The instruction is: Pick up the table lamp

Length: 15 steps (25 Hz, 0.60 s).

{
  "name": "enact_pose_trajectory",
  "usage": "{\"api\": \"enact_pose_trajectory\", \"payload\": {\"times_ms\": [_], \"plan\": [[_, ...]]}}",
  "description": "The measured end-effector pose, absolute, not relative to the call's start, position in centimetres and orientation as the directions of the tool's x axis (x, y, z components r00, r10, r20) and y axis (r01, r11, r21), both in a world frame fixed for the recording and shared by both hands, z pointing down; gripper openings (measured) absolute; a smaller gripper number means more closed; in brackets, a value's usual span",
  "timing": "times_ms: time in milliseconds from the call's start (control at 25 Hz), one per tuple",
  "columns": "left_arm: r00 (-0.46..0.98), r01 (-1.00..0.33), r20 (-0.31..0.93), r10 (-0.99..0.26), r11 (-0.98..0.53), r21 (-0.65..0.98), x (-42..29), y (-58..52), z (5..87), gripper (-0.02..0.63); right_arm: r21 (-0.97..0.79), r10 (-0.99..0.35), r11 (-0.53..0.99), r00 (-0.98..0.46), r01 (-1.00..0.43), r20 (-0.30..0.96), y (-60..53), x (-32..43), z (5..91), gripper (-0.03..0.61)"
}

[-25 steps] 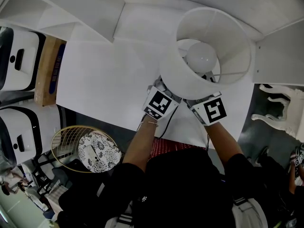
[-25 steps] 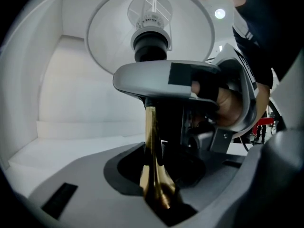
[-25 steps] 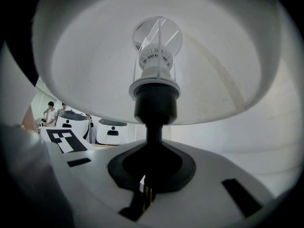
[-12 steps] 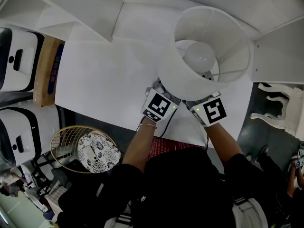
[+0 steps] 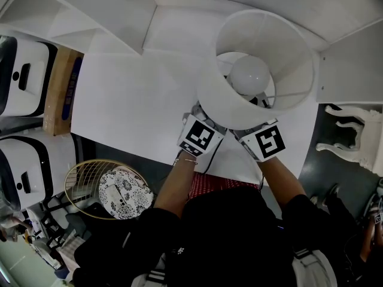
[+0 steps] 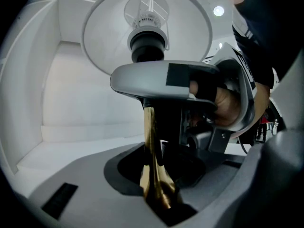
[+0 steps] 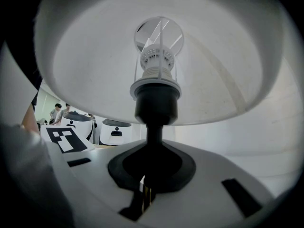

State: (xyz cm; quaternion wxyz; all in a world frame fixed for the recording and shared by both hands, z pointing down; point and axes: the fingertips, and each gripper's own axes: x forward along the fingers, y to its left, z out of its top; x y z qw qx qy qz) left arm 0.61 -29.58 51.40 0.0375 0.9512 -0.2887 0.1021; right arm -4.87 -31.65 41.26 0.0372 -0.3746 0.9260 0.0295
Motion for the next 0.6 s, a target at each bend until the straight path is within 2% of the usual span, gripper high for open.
{"api": "enact_pose_trajectory", "payload": {"times_ms": [600], "plan": [[0.822, -0.544, 0.199, -0.534, -0.839, -0.004, 1.1, -28.8, 48.9, 0.115, 0.037, -0.698, 0.709, -0.709, -0.704, -0.106, -30.8, -4.3, 38.7, 0.017]]}}
